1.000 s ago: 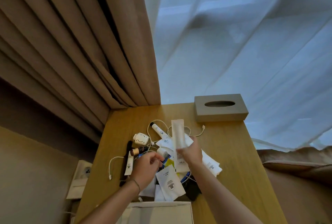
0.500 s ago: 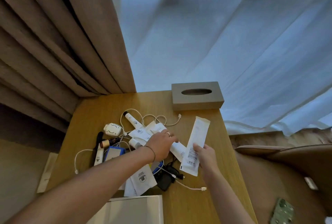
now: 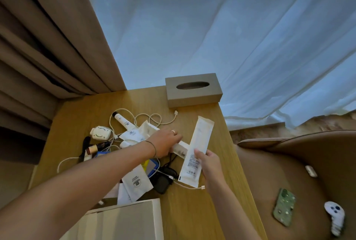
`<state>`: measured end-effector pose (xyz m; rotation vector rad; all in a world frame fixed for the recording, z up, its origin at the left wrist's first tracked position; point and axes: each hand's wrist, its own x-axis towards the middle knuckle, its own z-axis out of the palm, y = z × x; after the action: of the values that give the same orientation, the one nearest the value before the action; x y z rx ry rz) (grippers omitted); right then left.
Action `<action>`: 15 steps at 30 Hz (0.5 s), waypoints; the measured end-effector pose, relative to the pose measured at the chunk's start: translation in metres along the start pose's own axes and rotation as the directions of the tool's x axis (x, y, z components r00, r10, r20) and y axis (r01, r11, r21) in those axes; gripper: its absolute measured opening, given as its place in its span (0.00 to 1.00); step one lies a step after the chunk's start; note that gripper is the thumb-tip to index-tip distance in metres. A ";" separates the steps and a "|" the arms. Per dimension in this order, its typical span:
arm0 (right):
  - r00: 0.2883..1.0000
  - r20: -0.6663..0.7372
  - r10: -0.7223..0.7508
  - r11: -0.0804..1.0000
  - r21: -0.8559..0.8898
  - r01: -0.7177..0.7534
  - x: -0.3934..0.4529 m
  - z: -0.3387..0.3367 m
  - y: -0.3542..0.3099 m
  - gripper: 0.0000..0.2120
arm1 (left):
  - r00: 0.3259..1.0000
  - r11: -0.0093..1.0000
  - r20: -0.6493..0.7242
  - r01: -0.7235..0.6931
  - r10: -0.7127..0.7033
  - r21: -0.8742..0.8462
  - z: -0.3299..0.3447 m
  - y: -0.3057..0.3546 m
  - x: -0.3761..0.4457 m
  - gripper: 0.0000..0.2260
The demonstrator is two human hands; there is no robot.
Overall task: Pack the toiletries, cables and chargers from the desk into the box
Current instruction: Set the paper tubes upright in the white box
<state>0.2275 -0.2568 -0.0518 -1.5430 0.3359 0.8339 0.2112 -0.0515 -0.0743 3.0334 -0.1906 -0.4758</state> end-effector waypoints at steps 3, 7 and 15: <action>0.999 0.023 -0.041 0.999 0.030 0.040 -0.019 0.003 -0.006 0.04 | 0.992 0.987 -0.076 0.091 -0.102 -0.136 -0.012 0.000 -0.012 0.10; 0.987 0.106 -0.123 0.992 0.024 0.121 -0.059 0.013 -0.014 0.05 | 0.914 0.855 -0.199 0.229 -0.353 -0.465 -0.040 -0.005 -0.043 0.12; 0.906 0.342 -0.250 0.947 -0.111 0.303 -0.148 0.054 0.000 0.07 | 0.609 0.258 -0.158 0.080 -0.777 -0.963 -0.076 -0.015 -0.145 0.10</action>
<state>0.1085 -0.2436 0.0501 -1.5256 -0.1952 0.8862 0.0994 -0.0137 0.0406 1.8286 0.8159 0.4039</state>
